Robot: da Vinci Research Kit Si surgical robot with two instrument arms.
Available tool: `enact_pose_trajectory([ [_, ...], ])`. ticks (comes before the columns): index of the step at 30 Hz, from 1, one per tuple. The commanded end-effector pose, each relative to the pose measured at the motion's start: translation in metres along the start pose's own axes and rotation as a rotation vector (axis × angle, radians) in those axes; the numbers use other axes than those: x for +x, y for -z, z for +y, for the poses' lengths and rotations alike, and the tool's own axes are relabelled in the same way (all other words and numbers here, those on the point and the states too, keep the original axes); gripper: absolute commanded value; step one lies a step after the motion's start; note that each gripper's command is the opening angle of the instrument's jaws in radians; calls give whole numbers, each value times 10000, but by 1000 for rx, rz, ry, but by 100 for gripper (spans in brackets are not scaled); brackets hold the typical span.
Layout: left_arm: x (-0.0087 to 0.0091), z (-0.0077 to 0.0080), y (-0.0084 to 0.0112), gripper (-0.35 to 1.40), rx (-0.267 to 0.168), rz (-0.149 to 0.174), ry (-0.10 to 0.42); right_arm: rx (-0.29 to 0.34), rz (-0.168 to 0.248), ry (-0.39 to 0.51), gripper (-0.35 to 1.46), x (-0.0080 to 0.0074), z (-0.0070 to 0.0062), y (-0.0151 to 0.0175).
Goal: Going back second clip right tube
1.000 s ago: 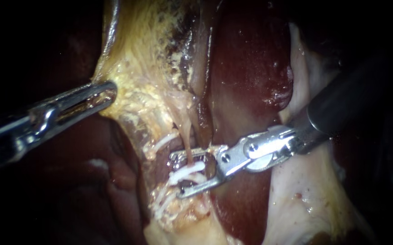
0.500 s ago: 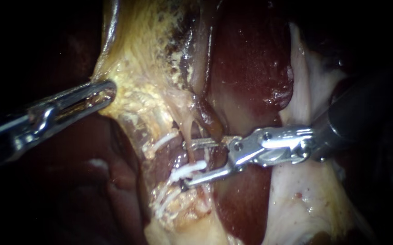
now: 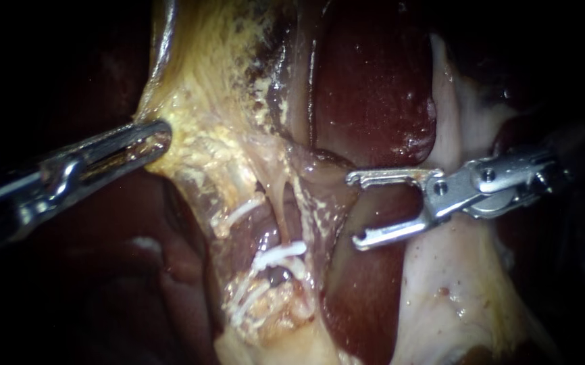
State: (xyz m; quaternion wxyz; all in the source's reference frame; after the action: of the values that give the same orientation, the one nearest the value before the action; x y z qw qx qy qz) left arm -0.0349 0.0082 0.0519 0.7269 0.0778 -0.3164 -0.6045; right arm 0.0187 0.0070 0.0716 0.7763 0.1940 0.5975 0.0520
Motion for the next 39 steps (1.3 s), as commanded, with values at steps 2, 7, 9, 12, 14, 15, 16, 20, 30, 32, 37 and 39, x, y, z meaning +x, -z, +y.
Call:
enact_pose_trajectory([
  [2,0,0,0,-35,0,0,0,2,0,-1,60,4,-3,0],
  [7,4,-1,-4,-35,-2,-3,5,0,5,2,60,10,-4,0],
  [9,8,-2,-10,-35,10,-1,4,-3,14,0,60,11,-2,0],
  [12,19,-2,-27,-35,34,2,5,3,34,-2,60,12,-1,-2],
  [14,29,-2,-44,-35,40,17,0,3,43,-4,60,13,1,-3],
  [15,36,-2,-53,-35,40,26,-3,1,49,-5,60,13,2,-4],
  [16,39,-3,-58,-35,41,34,-5,0,52,-5,60,14,2,-4],
  [20,56,-8,-91,-35,46,63,-14,-2,57,-7,60,14,4,-4],
  [30,71,-30,-137,-35,61,93,-24,-6,66,-9,60,15,6,-3],
  [32,72,-33,-140,-35,64,96,-26,-5,66,-9,60,15,6,-2],
  [37,72,-33,-139,-35,67,97,-28,-5,69,-10,60,16,6,-1],
  [39,72,-32,-139,-35,67,98,-28,-5,69,-10,60,16,5,0],
])
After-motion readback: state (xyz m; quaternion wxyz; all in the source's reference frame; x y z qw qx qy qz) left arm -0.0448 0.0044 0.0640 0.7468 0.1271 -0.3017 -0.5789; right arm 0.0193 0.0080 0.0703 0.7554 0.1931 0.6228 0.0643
